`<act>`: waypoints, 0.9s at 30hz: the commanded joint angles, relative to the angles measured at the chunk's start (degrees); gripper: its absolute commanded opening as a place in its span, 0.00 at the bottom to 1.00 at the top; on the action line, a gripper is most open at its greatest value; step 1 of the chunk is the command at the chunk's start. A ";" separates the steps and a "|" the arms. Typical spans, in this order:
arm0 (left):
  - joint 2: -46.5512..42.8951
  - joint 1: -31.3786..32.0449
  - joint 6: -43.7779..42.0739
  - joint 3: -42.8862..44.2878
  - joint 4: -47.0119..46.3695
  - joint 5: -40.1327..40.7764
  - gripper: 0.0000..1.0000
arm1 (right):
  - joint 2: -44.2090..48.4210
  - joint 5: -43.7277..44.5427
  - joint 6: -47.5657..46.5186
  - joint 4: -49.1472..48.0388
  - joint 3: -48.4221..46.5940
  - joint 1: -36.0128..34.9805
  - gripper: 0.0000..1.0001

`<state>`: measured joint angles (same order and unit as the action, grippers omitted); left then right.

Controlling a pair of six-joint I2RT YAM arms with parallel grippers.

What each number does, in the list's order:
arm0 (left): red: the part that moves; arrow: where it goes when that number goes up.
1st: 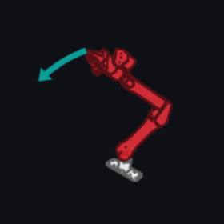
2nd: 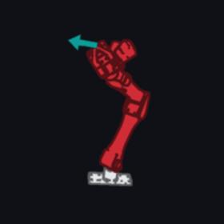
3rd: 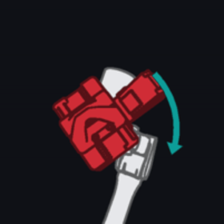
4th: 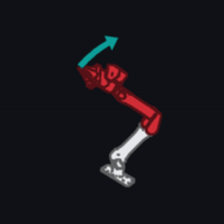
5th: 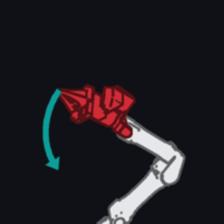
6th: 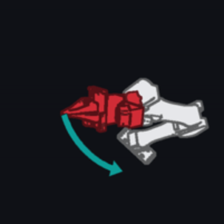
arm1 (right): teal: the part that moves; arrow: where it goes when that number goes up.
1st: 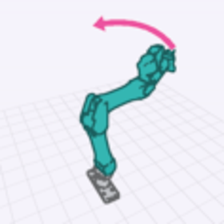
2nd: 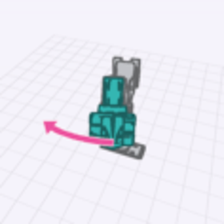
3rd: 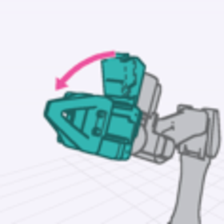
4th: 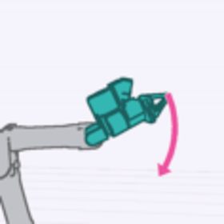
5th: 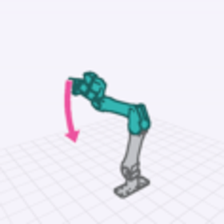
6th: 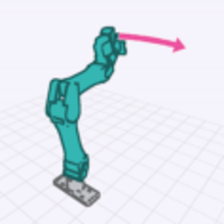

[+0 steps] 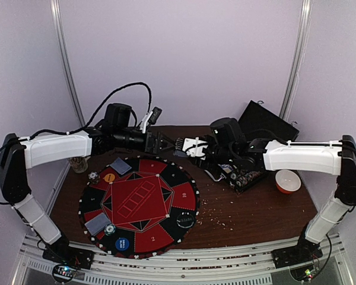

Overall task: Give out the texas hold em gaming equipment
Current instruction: Pick up the poker card from the face-down deck piles.

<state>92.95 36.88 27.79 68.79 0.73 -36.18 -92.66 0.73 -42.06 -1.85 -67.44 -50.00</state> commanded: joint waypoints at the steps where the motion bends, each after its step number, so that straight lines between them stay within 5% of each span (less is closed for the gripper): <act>1: 1.52 0.49 1.26 0.91 -5.53 -2.19 0.98 | -1.42 -0.21 0.22 -0.53 -2.33 -0.86 0.44; 6: 4.31 0.54 2.23 3.35 -2.57 2.32 0.90 | -1.80 0.04 -0.04 -0.52 -2.52 -1.00 0.44; 15: 2.70 0.46 -1.05 3.29 3.25 3.79 0.51 | -1.66 1.24 0.08 -0.72 -1.84 -0.99 0.44; 27: 0.31 0.44 -2.97 2.43 5.42 4.92 0.45 | -1.65 1.64 -0.08 -0.61 -1.73 -1.04 0.44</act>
<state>95.18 37.50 26.57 71.64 5.72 -31.88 -94.19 1.28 -42.11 -1.41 -68.12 -50.76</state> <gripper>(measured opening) 0.457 0.444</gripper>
